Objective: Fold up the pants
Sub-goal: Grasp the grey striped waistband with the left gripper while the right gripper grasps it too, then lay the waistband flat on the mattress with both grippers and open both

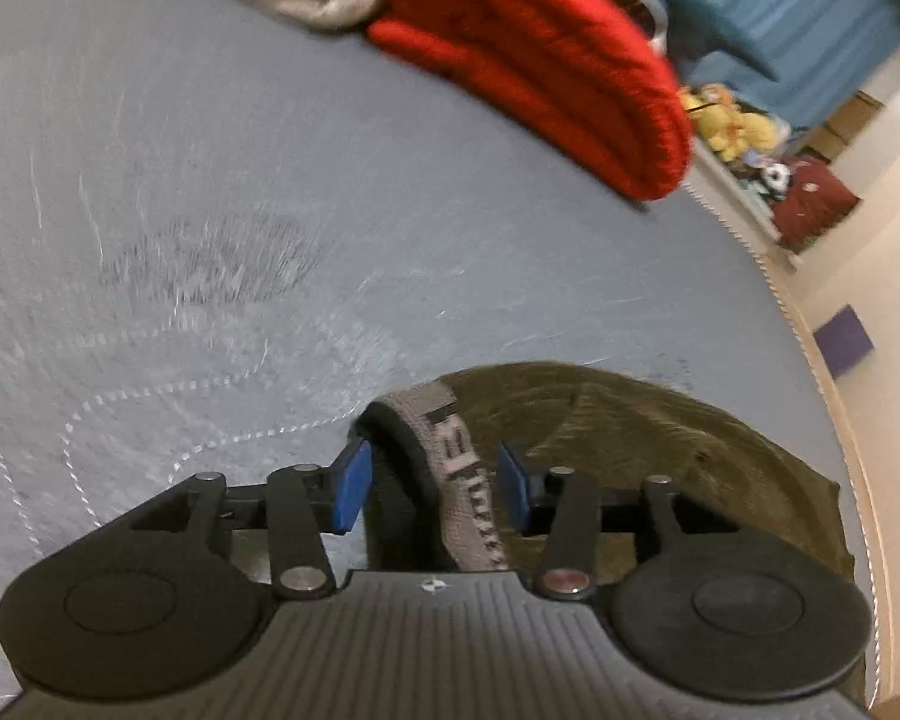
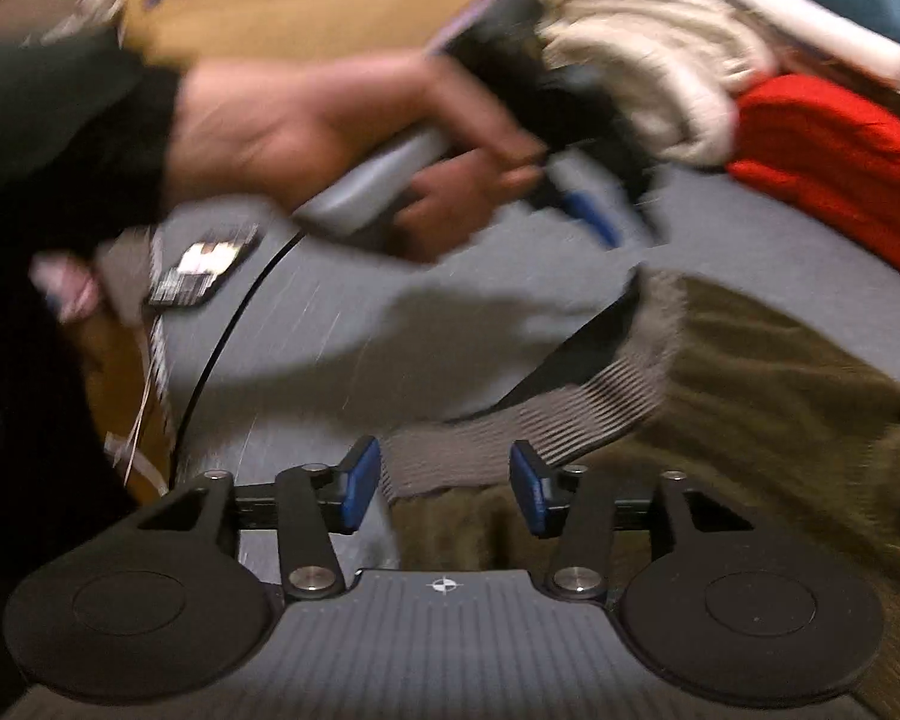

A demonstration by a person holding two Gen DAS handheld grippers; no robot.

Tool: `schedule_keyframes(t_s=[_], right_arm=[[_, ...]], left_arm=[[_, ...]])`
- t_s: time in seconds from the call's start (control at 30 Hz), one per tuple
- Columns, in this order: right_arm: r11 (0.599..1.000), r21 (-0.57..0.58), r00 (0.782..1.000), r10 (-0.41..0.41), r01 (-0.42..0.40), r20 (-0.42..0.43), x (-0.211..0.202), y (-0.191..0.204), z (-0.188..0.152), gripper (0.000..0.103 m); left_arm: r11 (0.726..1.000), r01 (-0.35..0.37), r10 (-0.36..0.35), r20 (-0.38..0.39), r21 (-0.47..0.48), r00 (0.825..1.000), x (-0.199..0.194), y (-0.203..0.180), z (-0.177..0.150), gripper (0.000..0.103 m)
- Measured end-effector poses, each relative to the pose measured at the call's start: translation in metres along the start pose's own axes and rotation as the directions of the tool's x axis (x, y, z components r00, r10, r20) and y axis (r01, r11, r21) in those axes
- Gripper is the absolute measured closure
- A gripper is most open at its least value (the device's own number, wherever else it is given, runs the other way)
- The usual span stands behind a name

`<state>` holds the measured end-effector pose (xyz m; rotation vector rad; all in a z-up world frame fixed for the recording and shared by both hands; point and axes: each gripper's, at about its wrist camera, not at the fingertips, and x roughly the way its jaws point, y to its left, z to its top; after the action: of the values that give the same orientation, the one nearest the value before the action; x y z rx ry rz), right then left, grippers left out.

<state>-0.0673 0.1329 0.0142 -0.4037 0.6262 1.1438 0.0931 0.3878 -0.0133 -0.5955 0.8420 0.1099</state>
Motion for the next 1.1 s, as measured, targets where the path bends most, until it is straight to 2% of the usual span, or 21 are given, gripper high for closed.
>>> schedule_keyframes(t_s=[0.1, 0.2, 0.3, 0.33, 0.37, 0.47, 0.5, 0.57, 0.7, 0.8, 0.97, 1.03, 1.1], right_arm=[[0.997, -0.074, 0.997, 0.022, -0.027, -0.074, 0.013, 0.012, -0.012, 0.037], [0.991, -0.129, 0.989, 0.009, -0.028, -0.149, 0.025, 0.02, -0.021, 0.037], [0.987, -0.16, 0.99, 0.006, -0.029, -0.144, 0.025, 0.024, -0.022, 0.038], [0.988, -0.151, 0.989, 0.01, -0.033, -0.148, 0.024, 0.024, -0.021, 0.04], [0.989, -0.141, 0.988, 0.014, -0.036, -0.155, 0.023, 0.024, -0.019, 0.047], [0.988, -0.156, 0.988, -0.019, -0.005, -0.156, 0.022, 0.019, -0.015, 0.079], [0.988, -0.151, 0.988, -0.018, -0.006, -0.157, 0.019, 0.016, -0.012, 0.085], [0.992, -0.122, 0.989, 0.01, -0.028, -0.147, 0.013, 0.011, -0.007, 0.091], [0.988, -0.155, 0.99, 0.005, -0.026, -0.141, 0.008, 0.018, 0.0, 0.093], [0.99, -0.137, 0.991, 0.004, -0.022, -0.131, 0.007, 0.022, 0.006, 0.094], [0.987, -0.152, 0.997, 0.044, -0.054, -0.067, 0.006, 0.033, 0.021, 0.094], [0.983, -0.17, 0.998, 0.06, -0.064, -0.03, 0.004, 0.041, 0.029, 0.094], [0.982, -0.173, 0.997, 0.079, -0.079, -0.007, 0.006, 0.047, 0.036, 0.095]], left_arm=[[1.0, -0.022, 0.021, -0.044, -0.012, 0.999, 0.026, 0.006, -0.003, 0.049], [0.999, -0.034, 0.034, -0.05, -0.005, 0.998, 0.04, 0.005, -0.006, 0.046], [0.998, -0.053, 0.053, -0.035, 0.018, 0.998, 0.045, -0.003, -0.004, 0.045], [0.998, -0.061, 0.062, -0.03, 0.029, 0.998, 0.047, -0.006, -0.004, 0.045], [0.996, -0.074, 0.075, -0.025, 0.048, 0.997, 0.048, -0.009, -0.005, 0.046], [0.991, -0.098, 0.1, -0.018, 0.089, 0.995, 0.046, -0.015, -0.006, 0.058], [0.991, -0.101, 0.103, -0.019, 0.086, 0.994, 0.045, -0.015, -0.006, 0.063], [0.99, -0.109, 0.11, -0.011, 0.086, 0.994, 0.04, -0.017, -0.002, 0.068], [0.984, -0.116, 0.109, 0.053, 0.138, 0.993, 0.02, -0.026, 0.002, 0.071], [0.981, -0.117, 0.103, 0.089, 0.158, 0.991, 0.003, -0.029, 0.007, 0.072], [0.973, -0.15, 0.129, 0.129, 0.173, 0.983, -0.02, -0.021, 0.014, 0.073], [0.968, -0.171, 0.147, 0.139, 0.182, 0.979, -0.026, -0.016, 0.015, 0.072], [0.967, -0.175, 0.156, 0.112, 0.187, 0.981, -0.025, -0.011, 0.015, 0.069]])
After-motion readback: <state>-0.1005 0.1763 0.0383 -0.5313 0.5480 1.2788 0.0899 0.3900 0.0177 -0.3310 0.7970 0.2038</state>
